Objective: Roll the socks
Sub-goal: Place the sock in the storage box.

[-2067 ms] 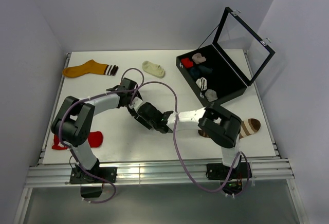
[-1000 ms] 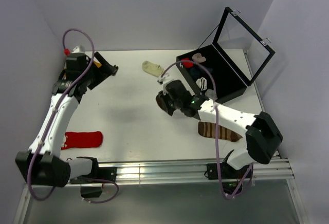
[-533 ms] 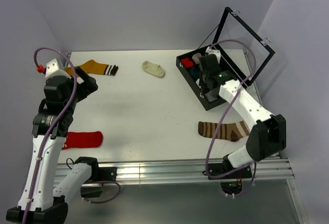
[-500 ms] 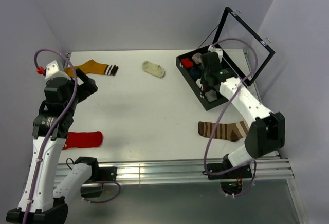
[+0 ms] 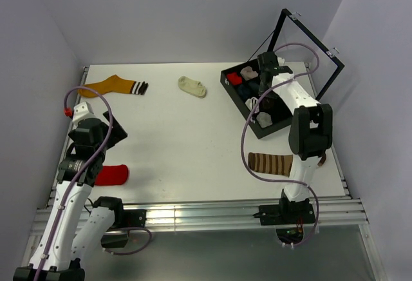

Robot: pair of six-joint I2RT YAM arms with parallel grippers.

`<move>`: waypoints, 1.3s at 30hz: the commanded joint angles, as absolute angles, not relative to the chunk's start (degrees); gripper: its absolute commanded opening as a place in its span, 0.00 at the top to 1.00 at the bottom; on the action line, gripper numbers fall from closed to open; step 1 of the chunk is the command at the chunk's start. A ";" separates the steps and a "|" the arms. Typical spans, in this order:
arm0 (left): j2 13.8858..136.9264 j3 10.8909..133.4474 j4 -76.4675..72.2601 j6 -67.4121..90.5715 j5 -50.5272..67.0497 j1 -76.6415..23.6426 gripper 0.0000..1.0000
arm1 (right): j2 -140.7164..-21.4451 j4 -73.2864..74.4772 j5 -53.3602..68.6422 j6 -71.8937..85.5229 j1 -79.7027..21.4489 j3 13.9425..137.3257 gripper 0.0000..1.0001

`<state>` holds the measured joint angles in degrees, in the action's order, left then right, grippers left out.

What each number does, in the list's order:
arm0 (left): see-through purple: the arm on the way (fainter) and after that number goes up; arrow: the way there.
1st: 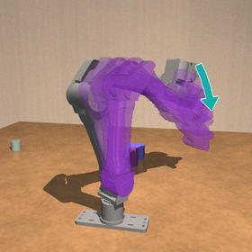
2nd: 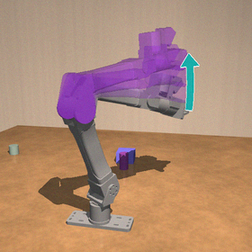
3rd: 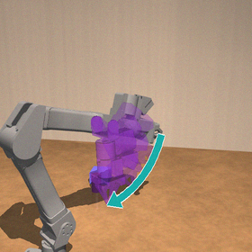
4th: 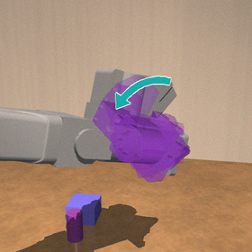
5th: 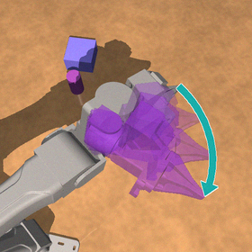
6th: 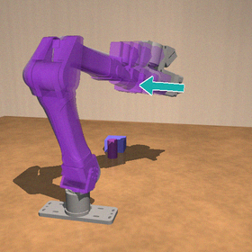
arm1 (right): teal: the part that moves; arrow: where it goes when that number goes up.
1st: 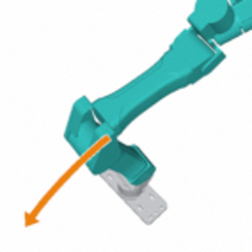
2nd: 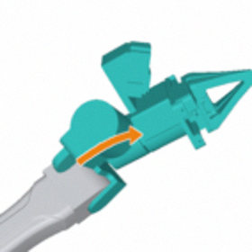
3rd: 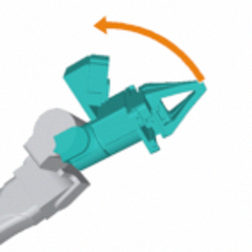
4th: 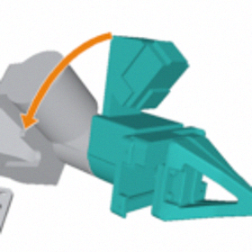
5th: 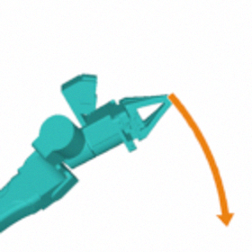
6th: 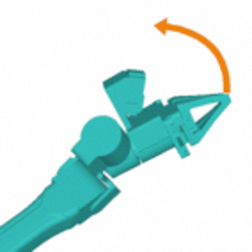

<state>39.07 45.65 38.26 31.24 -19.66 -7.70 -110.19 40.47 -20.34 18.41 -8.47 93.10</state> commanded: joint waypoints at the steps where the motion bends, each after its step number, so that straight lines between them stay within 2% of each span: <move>1: 37.44 43.95 32.53 32.35 -21.89 -7.91 0.01 | -111.79 40.17 -19.78 17.14 -7.56 95.71 1.00; 7: 36.83 43.42 32.08 32.08 -23.73 -7.91 0.01 | -115.57 41.05 -17.58 16.00 -5.98 97.91 1.00; 24: 35.51 42.89 31.73 32.34 -24.96 -7.82 0.00 | -115.66 22.94 -16.44 14.07 -4.31 88.77 1.00; 39: 35.42 42.89 31.73 32.34 -25.22 -7.82 0.00 | -120.06 27.33 -15.12 14.06 -2.81 88.95 1.00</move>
<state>36.10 43.29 33.67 31.35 -23.90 -7.70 -116.90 27.92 -15.35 14.04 -4.34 89.49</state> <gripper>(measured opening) 0.995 0.313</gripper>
